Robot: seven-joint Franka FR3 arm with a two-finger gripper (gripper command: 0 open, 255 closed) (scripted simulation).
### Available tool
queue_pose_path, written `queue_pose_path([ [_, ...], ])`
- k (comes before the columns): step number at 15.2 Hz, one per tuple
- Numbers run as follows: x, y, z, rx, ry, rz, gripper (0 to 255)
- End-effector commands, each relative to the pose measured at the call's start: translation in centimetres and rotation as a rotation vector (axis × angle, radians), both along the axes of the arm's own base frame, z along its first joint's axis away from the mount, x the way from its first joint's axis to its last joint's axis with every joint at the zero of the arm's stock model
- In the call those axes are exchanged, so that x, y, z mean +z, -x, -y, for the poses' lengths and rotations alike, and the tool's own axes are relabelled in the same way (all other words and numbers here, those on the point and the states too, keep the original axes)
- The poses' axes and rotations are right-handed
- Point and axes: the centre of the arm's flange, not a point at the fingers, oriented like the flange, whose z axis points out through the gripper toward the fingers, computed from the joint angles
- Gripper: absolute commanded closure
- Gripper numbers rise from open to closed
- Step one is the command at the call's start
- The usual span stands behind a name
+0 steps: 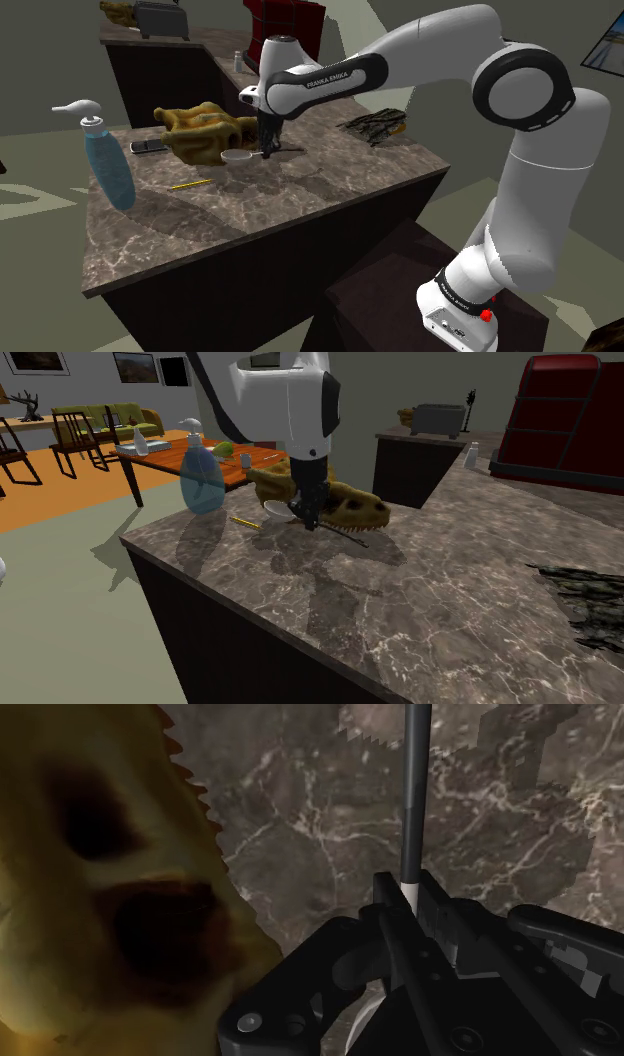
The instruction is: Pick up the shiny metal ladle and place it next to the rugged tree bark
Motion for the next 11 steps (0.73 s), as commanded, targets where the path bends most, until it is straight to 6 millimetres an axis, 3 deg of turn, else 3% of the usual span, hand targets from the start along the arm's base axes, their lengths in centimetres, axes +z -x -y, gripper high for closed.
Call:
queue_pose_path([
  [1, 1.1, -0.1, 0.0, 0.0, 0.0, 0.0, 255],
  [11, 6.4, -0.1, 0.0, 0.0, 0.0, 0.0, 255],
])
